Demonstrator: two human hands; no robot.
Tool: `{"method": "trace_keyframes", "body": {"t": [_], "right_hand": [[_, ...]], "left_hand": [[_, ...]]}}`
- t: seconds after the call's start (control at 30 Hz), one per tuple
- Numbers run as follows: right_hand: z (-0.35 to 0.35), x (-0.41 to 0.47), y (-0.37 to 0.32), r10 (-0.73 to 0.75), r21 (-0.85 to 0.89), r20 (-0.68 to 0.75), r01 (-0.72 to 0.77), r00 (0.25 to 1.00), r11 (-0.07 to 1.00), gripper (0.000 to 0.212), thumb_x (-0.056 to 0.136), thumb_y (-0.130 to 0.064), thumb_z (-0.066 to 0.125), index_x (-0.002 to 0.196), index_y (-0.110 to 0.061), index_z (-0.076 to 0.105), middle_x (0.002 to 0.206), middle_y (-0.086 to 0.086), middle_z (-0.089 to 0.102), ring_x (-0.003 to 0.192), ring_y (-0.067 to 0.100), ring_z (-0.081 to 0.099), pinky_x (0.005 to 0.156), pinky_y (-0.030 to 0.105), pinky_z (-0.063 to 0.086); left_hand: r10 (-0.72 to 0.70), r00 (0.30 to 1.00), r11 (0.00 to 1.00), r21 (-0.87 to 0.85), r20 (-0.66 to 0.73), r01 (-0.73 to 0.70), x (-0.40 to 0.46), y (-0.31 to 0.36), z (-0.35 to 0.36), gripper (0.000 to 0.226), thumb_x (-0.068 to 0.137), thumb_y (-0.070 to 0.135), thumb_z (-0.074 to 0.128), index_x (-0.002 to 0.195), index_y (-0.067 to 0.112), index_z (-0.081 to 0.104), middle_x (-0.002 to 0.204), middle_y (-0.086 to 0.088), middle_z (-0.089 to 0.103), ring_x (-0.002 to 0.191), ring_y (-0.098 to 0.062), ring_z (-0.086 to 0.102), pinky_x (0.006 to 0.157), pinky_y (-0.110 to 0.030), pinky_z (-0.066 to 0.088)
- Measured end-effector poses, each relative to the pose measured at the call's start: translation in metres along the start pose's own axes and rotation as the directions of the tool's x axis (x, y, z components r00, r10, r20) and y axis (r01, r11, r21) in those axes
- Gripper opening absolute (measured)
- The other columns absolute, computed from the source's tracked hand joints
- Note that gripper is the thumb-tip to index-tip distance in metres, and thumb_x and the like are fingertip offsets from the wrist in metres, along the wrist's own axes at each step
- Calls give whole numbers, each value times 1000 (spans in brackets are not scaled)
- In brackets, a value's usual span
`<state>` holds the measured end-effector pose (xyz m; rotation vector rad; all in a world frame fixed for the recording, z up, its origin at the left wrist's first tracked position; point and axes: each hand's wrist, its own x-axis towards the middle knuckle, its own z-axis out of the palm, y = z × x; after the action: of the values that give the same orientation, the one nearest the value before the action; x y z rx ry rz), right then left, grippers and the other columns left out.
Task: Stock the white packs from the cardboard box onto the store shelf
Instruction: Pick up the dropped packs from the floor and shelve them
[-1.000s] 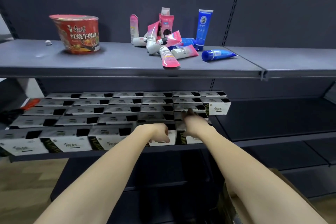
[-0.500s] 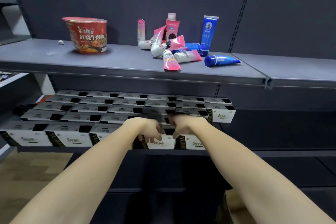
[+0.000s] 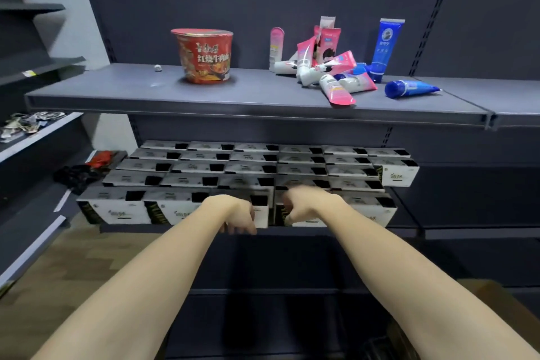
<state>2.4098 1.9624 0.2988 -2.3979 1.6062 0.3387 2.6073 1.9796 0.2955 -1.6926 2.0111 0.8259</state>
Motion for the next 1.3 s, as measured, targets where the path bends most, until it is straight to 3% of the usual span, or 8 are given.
{"method": "trace_keyframes", "body": {"t": [0.13, 0.27, 0.4, 0.57, 0.67, 0.8, 1.1, 1.3], "right_hand": [[18, -6, -21, 89, 13, 98, -91, 991, 996, 36, 78, -44, 75, 103, -20, 64, 104, 4, 64, 93, 25, 61, 79, 40, 56], [37, -15, -20, 214, 48, 114, -221, 970, 974, 38, 80, -43, 73, 104, -19, 57, 104, 2, 61, 94, 26, 60, 76, 36, 52], [44, -19, -9, 282, 16, -129, -282, 951, 959, 33, 86, -25, 60, 118, -15, 54, 119, 9, 60, 106, 32, 60, 79, 37, 50], [30, -6, -20, 158, -14, -352, -174, 923, 985, 45, 90, -25, 62, 132, -16, 49, 129, 11, 53, 120, 33, 51, 93, 41, 46], [25, 13, -44, 27, -54, -381, -52, 924, 997, 50, 90, -29, 65, 136, -18, 49, 132, 10, 52, 123, 33, 49, 98, 42, 44], [39, 38, -78, -66, -78, -368, 40, 928, 996, 53, 94, -27, 63, 143, -20, 45, 145, 8, 47, 127, 34, 49, 101, 43, 44], [54, 43, -72, -33, -146, -486, -44, 873, 988, 34, 94, -7, 53, 125, -16, 62, 118, 9, 63, 111, 33, 59, 86, 39, 47], [40, 47, -84, -83, -137, -459, 21, 885, 990, 29, 99, -26, 53, 125, -15, 58, 126, 10, 59, 117, 33, 53, 95, 40, 42]], "left_hand": [[36, 992, 998, 49, -124, -31, 15, -16, 15, 63, 93, 41, 60, 147, 16, 39, 148, -7, 45, 131, -28, 48, 106, -43, 44], [127, 968, 992, 32, -218, -123, 25, -21, 29, 72, 94, 33, 60, 155, 16, 25, 160, -8, 28, 143, -28, 34, 114, -40, 35], [182, 954, 983, 47, -238, -175, 24, -23, 31, 62, 94, 30, 59, 150, 16, 36, 154, -8, 38, 138, -28, 41, 110, -39, 39], [143, 950, 990, 55, -278, -133, 17, -39, 24, 33, 91, 28, 55, 121, 16, 59, 120, -7, 60, 102, -27, 60, 89, -40, 53], [84, 957, 995, 80, -276, -65, 11, -54, 22, 18, 89, 25, 53, 103, 15, 59, 105, -7, 61, 91, -26, 60, 78, -37, 52], [15, 958, 999, 34, -287, -5, 11, -73, 26, 20, 89, 24, 53, 107, 16, 58, 108, -5, 63, 92, -25, 60, 76, -32, 48], [83, 938, 992, -61, -337, -110, 14, -65, 35, 33, 94, 20, 55, 127, 16, 57, 122, -5, 60, 109, -25, 57, 86, -30, 45], [23, 911, 998, -46, -412, -47, 0, -78, 27, 24, 90, 22, 55, 113, 17, 60, 114, -6, 63, 98, -27, 61, 82, -38, 54]]}}
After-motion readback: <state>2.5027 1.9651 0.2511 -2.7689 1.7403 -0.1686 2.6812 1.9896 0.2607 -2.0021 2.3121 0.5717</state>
